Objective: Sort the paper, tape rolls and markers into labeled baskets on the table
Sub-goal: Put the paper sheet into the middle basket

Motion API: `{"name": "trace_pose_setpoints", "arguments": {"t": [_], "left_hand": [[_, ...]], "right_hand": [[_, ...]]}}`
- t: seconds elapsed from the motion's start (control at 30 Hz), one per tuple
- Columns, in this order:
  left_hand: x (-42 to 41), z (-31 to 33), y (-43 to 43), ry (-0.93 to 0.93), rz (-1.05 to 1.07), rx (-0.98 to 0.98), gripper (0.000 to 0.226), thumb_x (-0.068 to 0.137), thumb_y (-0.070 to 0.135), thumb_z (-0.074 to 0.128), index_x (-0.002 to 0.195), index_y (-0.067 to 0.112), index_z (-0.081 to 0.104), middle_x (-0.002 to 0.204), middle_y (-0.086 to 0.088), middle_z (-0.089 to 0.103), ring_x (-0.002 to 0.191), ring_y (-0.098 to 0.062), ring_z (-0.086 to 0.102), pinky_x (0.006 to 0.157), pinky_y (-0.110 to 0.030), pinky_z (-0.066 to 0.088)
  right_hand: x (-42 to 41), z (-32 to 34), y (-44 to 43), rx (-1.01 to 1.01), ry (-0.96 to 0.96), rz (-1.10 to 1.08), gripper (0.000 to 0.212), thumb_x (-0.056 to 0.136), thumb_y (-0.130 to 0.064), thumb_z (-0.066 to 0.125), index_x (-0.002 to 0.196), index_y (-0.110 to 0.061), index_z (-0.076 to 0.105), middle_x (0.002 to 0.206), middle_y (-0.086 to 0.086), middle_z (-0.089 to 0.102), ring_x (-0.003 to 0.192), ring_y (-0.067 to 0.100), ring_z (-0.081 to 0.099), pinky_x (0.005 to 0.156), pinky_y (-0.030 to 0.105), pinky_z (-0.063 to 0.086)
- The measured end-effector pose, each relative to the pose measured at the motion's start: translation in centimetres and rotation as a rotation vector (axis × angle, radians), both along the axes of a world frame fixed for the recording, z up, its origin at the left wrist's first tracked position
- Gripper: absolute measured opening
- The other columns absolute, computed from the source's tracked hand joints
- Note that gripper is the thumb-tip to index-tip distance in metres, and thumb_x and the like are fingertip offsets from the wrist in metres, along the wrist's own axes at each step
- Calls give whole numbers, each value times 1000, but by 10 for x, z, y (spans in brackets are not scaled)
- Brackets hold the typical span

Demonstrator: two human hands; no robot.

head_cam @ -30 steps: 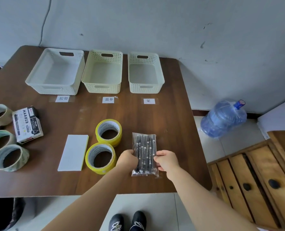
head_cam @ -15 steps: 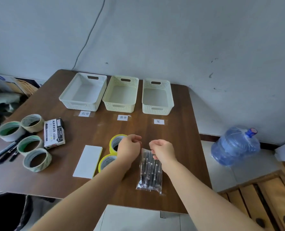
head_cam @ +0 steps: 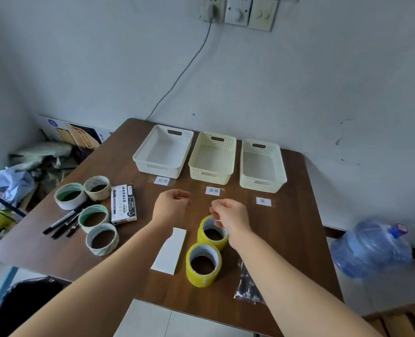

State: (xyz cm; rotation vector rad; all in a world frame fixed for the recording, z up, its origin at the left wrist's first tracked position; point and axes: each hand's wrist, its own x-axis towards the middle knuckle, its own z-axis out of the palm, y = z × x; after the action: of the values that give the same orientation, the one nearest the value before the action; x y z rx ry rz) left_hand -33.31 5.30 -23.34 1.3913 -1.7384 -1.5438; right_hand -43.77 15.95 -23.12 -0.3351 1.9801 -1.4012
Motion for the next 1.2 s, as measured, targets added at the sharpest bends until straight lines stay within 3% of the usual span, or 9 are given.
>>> {"name": "trace_pose_setpoints", "arguments": {"t": [0.33, 0.5, 0.53, 0.57, 0.63, 0.73, 0.97, 1.1, 1.2], "left_hand": [[46, -46, -48, -171, -123, 44, 21, 90, 7, 52, 100, 13, 70, 91, -7, 70, 73, -17, 60, 69, -32, 53], [55, -81, -57, -282, -227, 64, 26, 93, 13, 51, 115, 13, 66, 110, -7, 68, 93, -25, 64, 75, -32, 53], [56, -89, -57, -310, -243, 71, 30, 92, 12, 50, 118, 14, 65, 115, -6, 67, 101, -25, 64, 79, -33, 53], [57, -97, -58, -340, -262, 79, 34, 91, 10, 49, 122, 14, 62, 120, -4, 65, 105, -24, 63, 82, -32, 52], [59, -112, -58, -387, -309, 105, 42, 89, 6, 46, 129, 14, 57, 130, -4, 59, 110, -22, 60, 84, -29, 50], [59, -131, -58, -444, -369, 156, 52, 86, 6, 42, 137, 13, 49, 138, -5, 53, 117, -24, 56, 91, -32, 50], [57, -154, -58, -559, -443, 149, 18, 82, 5, 34, 90, 10, 49, 106, -13, 56, 82, -25, 51, 53, -25, 36], [57, -162, -61, -540, -416, 166, 20, 79, -2, 34, 69, 13, 43, 79, -4, 50, 72, -22, 45, 52, -24, 32], [59, -168, -66, -500, -363, 221, 27, 77, -4, 35, 83, 4, 60, 82, -8, 59, 78, -26, 55, 62, -28, 41]], "right_hand": [[56, -27, -66, 102, -124, -25, 13, 91, -13, 59, 83, -13, 69, 79, 7, 65, 75, 19, 60, 76, 34, 57], [76, -60, -83, 266, -188, -18, 15, 87, -10, 50, 82, -1, 62, 77, 10, 46, 73, 22, 43, 92, 46, 52], [79, -63, -85, 293, -230, -22, 12, 86, -9, 48, 75, -7, 54, 75, 9, 39, 72, 22, 38, 76, 41, 48], [82, -68, -86, 318, -273, -21, 11, 87, -9, 46, 77, -11, 51, 75, 8, 37, 72, 23, 37, 72, 37, 37], [85, -76, -88, 349, -343, -29, 6, 94, -16, 45, 93, -15, 51, 83, 5, 44, 85, 26, 48, 98, 39, 47], [89, -98, -92, 391, -423, -70, 27, 99, -32, 41, 111, -10, 50, 95, 4, 59, 91, 25, 59, 95, 37, 49], [88, -130, -97, 508, -418, -194, 42, 101, -29, 34, 133, -6, 47, 122, 13, 59, 94, 28, 53, 78, 31, 40], [93, -137, -98, 537, -464, -206, 35, 98, -19, 39, 126, -4, 53, 111, 13, 59, 97, 31, 58, 78, 31, 44], [96, -143, -98, 564, -449, -199, 34, 94, -18, 41, 122, -7, 55, 117, 15, 62, 104, 33, 62, 89, 35, 52]]}}
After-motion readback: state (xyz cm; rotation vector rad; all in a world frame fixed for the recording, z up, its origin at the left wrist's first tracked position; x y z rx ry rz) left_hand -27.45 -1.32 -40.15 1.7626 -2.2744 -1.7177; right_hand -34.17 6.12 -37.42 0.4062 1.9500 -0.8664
